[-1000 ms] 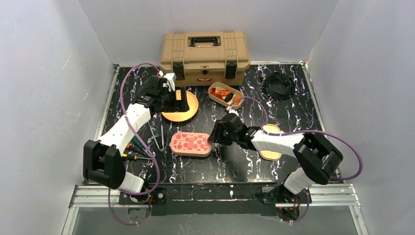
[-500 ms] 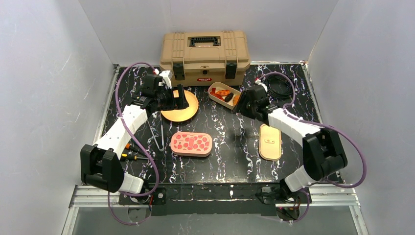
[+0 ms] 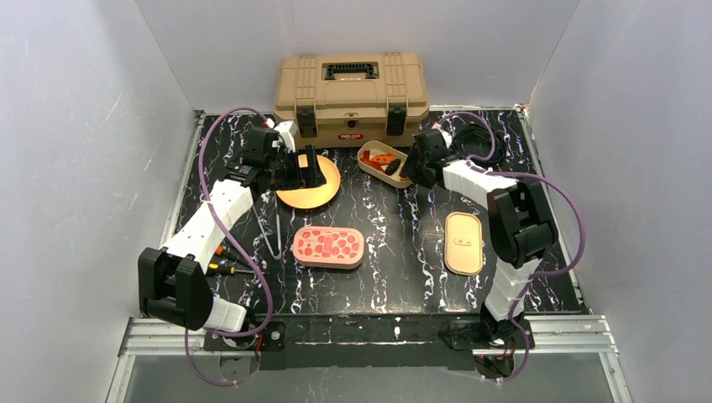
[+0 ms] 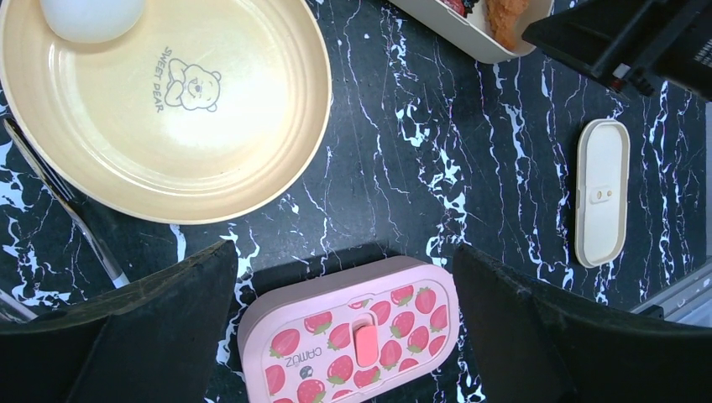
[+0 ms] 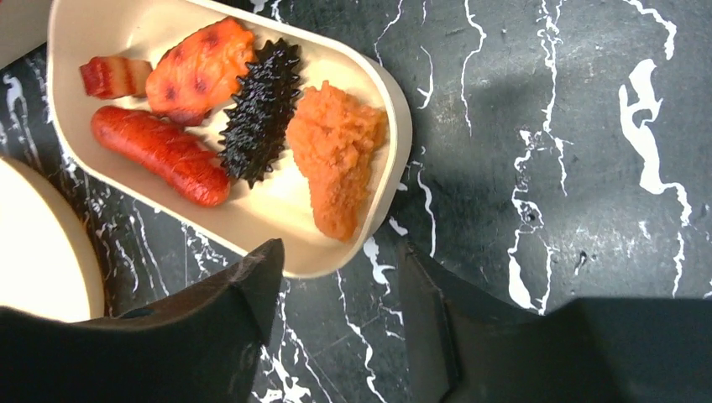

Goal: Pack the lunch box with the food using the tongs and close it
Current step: Move the packing box to the center of the board.

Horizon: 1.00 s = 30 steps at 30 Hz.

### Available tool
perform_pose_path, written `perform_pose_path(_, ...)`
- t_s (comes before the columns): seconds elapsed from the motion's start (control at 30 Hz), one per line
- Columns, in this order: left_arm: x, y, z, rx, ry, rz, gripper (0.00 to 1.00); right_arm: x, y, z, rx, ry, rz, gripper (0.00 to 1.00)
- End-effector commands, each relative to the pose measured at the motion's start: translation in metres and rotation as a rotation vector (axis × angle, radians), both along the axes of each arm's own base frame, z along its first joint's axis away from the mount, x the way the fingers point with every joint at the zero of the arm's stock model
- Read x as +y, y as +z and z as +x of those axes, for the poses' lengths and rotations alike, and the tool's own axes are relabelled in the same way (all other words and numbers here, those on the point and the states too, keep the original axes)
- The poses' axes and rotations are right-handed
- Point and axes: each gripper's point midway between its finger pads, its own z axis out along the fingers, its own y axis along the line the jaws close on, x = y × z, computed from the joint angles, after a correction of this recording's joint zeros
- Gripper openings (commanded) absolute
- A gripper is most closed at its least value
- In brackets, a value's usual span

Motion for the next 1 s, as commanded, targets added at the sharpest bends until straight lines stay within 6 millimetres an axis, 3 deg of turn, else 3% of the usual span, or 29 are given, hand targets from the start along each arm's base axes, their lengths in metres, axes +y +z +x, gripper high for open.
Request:
perform_pose_path(0.0,0.0,0.018,-0.005,-0.036,-0.009,-0.028,0.98,-0.004,-0.001,0.017,-0.005,-0.032,-0.045,0.58)
perform_pose_path(0.1,0.002,0.018,-0.005,-0.038,-0.004,-0.026,0.98,-0.01,-0.01,0.014,0.018,-0.033,-0.083,0.47)
perform_pose_path(0.23,0.004,0.018,-0.004,-0.037,0.001,-0.026,0.98,-0.021,-0.01,0.003,0.019,-0.03,-0.118,0.26)
perform_pose_path(0.43,0.004,0.017,-0.004,-0.035,0.001,-0.03,0.98,-0.049,-0.008,-0.022,0.036,0.001,-0.202,0.07)
perform_pose_path(0.73,0.002,0.016,-0.005,-0.024,-0.003,-0.039,0.98,-0.095,0.001,-0.09,0.126,0.027,-0.325,0.05)
perform_pose_path(0.9,-0.001,0.017,-0.005,-0.02,-0.011,-0.058,0.98,-0.102,0.005,-0.133,0.157,0.05,-0.292,0.02)
perform_pose_path(0.97,-0.003,0.017,-0.006,-0.016,-0.014,-0.067,0.98,-0.095,0.001,-0.149,0.163,0.078,-0.227,0.01)
